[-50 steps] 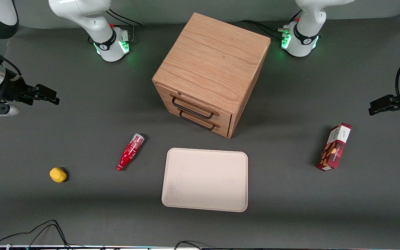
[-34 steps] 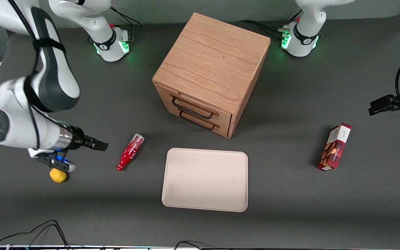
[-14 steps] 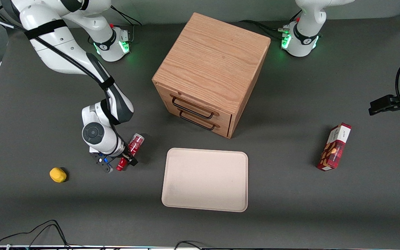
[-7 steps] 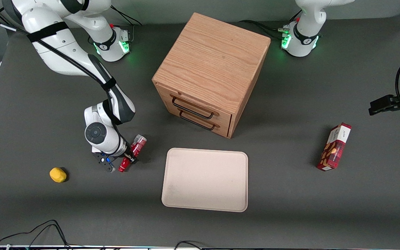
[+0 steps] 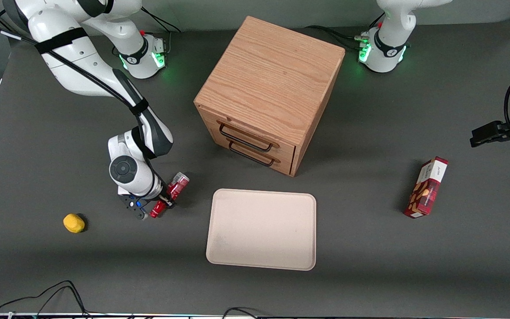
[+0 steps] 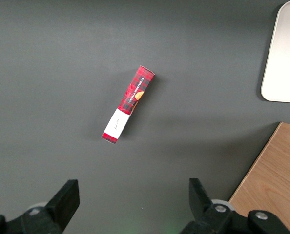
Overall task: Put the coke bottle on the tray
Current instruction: 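Close the right gripper around the neck of the red bottle, then lift the red bottle and tilt it upright with the right gripper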
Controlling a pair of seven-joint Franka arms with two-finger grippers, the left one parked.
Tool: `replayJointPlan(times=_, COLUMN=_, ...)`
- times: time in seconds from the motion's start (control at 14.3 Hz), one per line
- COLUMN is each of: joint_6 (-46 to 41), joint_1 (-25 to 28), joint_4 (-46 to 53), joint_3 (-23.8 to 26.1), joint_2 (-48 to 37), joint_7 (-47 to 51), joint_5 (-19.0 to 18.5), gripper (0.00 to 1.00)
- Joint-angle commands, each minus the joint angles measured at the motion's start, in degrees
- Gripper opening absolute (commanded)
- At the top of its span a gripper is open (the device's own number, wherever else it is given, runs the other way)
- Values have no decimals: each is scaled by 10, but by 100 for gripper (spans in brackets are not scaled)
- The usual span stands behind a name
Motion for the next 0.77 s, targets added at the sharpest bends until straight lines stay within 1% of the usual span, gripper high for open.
replayJointPlan(times=0.0, joint_6=-28, joint_1=-7, joint_4=-2, joint_3=6, joint_2=-20, joint_7=9, joint_5=-17, gripper=0)
replayJointPlan(times=0.07, joint_6=-53, joint_1=-12, joint_4=-1, joint_3=8, joint_2=-44, joint_7=-11, joint_5=-16, gripper=0)
replayJointPlan(times=0.14, joint_6=-89, joint_1=-21, joint_4=1, joint_3=10, joint_2=-75, joint_7=-43, joint_5=-7, gripper=0)
replayJointPlan(times=0.28, joint_6=-184, joint_1=-31, joint_4=28, joint_3=13, joint_2=-131, joint_7=-105, joint_5=11, gripper=0)
replayJointPlan(times=0.42, joint_6=-291, joint_1=-31, joint_4=94, joint_3=3, joint_2=-165, joint_7=-172, joint_5=59, gripper=0)
replayJointPlan(times=0.56, joint_6=-382, joint_1=-31, joint_4=179, joint_3=-13, joint_2=-175, joint_7=-205, joint_5=78, gripper=0)
replayJointPlan(times=0.7, joint_6=-459, joint_1=-33, joint_4=278, joint_3=-15, joint_2=-166, joint_7=-224, joint_5=97, gripper=0)
